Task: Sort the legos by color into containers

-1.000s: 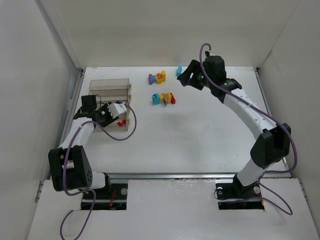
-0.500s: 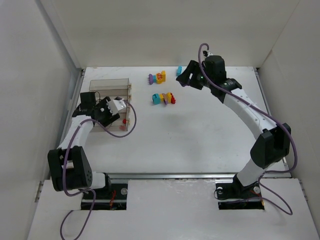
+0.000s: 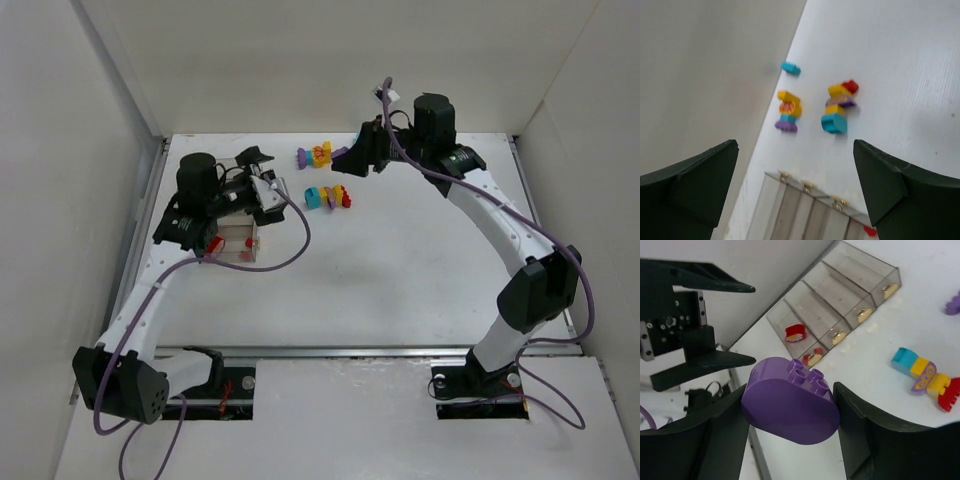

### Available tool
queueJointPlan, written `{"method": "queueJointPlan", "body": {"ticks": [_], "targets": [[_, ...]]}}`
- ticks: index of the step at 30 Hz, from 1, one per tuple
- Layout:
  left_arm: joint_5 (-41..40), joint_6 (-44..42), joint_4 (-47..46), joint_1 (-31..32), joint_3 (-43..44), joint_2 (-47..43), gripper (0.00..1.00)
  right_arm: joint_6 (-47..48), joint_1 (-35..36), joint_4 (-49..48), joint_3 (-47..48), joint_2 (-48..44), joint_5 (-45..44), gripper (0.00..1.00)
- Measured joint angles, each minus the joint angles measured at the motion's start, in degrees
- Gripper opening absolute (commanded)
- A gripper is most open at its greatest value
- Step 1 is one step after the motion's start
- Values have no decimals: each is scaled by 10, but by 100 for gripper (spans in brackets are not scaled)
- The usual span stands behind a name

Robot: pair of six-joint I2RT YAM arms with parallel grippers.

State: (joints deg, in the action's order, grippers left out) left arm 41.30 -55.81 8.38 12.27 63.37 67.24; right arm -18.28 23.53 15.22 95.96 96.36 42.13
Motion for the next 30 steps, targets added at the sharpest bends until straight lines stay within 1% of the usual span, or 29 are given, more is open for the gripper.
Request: {"method": "queueJointPlan", "body": {"ticks": [3, 5, 9, 12, 18, 22, 25, 26, 27, 30], "targets": [[16, 18, -48, 37, -1, -21, 100, 29, 2, -2, 0, 0, 51, 11], [8, 27, -86, 68, -1, -27, 100, 39, 4, -3, 0, -2, 72, 11], [-18, 32, -153, 136, -1, -20, 100, 51, 16, -3, -1, -9, 86, 11], [-35, 31, -183, 172, -1, -2, 100, 54, 29, -3, -1, -15, 89, 11], [-75, 24, -219, 207, -2, 26, 100, 50, 54, -3, -1, -22, 79, 11], [-103, 26, -248, 211, -2, 30, 100, 48, 66, -3, -1, -26, 68, 11], [-119, 27, -263, 214, -1, 30, 93, 46, 69, -3, -1, -30, 62, 11], [-122, 28, -265, 215, -2, 30, 88, 45, 69, -4, -1, -31, 61, 11], [-125, 29, -266, 216, -2, 30, 76, 45, 69, -4, -1, -32, 59, 11], [-129, 32, -265, 218, -2, 31, 61, 44, 69, -8, -1, -37, 52, 11]]}}
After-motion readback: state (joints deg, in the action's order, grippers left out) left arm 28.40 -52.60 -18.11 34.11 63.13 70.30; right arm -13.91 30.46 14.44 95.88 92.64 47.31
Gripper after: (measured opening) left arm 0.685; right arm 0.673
